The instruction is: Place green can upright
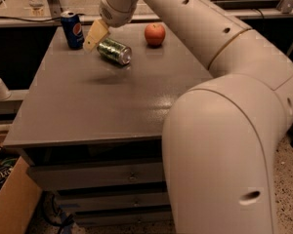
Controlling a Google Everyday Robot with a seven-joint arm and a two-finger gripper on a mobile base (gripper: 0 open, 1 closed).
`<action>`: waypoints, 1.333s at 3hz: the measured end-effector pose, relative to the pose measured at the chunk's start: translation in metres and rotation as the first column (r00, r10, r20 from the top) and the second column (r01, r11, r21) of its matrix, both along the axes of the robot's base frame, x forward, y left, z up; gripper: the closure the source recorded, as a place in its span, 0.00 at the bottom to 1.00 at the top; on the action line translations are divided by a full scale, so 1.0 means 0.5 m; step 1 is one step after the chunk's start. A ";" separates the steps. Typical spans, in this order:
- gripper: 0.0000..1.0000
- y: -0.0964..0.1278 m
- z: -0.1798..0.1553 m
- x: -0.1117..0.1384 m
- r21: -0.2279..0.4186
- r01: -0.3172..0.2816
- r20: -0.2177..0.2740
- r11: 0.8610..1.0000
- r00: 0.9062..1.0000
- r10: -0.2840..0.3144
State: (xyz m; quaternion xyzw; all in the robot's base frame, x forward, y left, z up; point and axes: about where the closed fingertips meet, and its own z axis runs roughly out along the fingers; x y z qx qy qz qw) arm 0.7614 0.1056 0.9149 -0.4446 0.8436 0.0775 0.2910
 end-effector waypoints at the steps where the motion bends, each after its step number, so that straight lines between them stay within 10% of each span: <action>1: 0.00 0.034 -0.049 0.026 -0.036 -0.005 -0.013 0.999 1.000 0.004; 3: 0.00 0.076 -0.131 0.042 -0.118 -0.043 -0.059 0.992 0.998 0.036; 4: 0.18 0.070 -0.150 0.045 -0.140 -0.042 -0.080 0.989 0.996 0.031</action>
Offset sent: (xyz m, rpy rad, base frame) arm 0.0302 0.0384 -0.0675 -0.1272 0.0575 0.0306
